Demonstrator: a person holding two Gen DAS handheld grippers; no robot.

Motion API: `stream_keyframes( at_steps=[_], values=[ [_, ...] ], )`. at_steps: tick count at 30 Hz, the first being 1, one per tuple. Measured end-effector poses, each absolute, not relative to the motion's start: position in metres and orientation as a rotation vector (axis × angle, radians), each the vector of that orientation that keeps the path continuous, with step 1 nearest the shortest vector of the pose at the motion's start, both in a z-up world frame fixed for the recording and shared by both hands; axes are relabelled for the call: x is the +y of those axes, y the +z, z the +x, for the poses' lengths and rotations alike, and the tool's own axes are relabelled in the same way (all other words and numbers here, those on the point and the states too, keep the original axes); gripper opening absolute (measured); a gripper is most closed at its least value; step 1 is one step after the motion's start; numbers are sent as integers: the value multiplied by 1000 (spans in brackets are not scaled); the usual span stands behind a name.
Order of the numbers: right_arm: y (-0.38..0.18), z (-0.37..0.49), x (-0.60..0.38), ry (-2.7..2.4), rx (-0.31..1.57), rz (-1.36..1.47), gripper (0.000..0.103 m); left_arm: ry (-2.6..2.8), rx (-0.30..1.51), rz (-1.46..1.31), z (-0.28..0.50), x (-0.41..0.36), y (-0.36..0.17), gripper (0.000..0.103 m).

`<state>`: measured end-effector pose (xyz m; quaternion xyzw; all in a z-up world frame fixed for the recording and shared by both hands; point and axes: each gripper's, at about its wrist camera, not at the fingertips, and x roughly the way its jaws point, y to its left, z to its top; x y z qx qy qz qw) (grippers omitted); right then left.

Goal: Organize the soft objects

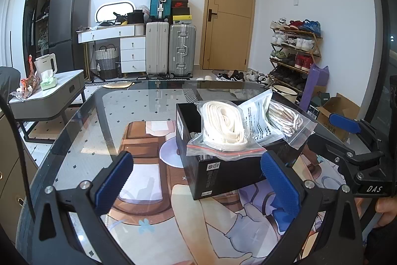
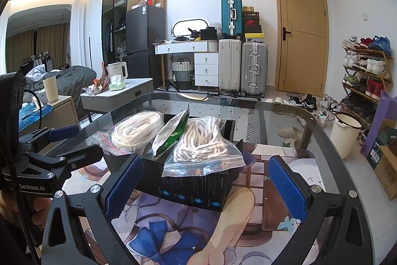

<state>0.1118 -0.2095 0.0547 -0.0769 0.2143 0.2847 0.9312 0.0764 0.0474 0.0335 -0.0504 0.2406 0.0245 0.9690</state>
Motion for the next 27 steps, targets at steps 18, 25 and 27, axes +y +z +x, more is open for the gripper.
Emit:
stream_keyframes(
  at_steps=[18, 25, 27],
  values=[
    [55, 112, -209, 583, 438, -157, 102, 49, 484, -98, 76, 47, 34, 103],
    [55, 112, -209, 583, 438, -157, 102, 50, 484, -97, 76, 47, 34, 103],
    [55, 111, -209, 583, 438, -157, 102, 52, 483, -96, 76, 47, 34, 103]
  ],
)
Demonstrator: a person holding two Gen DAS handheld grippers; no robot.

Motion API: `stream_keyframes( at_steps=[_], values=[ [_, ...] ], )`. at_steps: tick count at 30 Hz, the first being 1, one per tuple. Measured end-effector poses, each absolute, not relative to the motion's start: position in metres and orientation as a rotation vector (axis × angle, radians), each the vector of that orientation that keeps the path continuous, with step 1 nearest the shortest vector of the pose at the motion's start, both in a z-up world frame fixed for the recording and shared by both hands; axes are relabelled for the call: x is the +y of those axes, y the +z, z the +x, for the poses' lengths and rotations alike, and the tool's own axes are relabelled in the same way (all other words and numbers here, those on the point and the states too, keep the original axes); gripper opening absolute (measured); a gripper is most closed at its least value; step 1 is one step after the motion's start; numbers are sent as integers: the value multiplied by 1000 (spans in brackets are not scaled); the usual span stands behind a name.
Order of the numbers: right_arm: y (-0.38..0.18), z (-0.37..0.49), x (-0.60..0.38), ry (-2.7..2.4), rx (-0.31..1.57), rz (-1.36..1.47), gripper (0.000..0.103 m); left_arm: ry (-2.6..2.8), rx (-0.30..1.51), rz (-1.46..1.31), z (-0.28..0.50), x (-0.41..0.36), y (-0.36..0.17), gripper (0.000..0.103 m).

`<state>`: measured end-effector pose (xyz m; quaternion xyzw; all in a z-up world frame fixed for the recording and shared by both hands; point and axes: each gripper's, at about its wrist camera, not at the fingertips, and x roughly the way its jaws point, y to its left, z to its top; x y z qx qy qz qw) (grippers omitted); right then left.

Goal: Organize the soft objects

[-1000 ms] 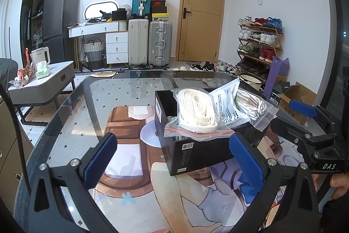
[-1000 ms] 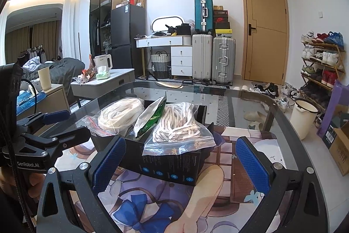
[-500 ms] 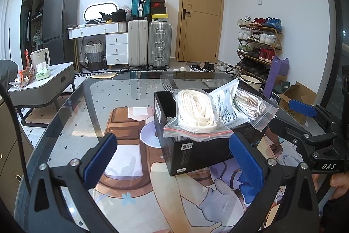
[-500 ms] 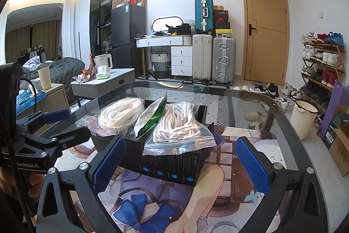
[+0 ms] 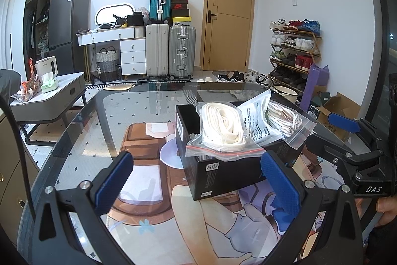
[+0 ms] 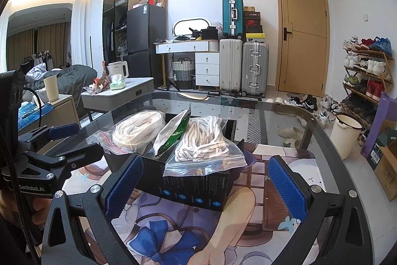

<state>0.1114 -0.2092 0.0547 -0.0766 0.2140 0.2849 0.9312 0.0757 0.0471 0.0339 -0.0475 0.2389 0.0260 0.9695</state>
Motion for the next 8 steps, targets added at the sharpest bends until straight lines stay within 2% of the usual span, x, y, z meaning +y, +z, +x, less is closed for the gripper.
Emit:
stream_keyframes(
  at_steps=[8],
  values=[
    [55, 111, -209, 583, 439, -157, 102, 59, 467, -82, 72, 47, 39, 103]
  ],
)
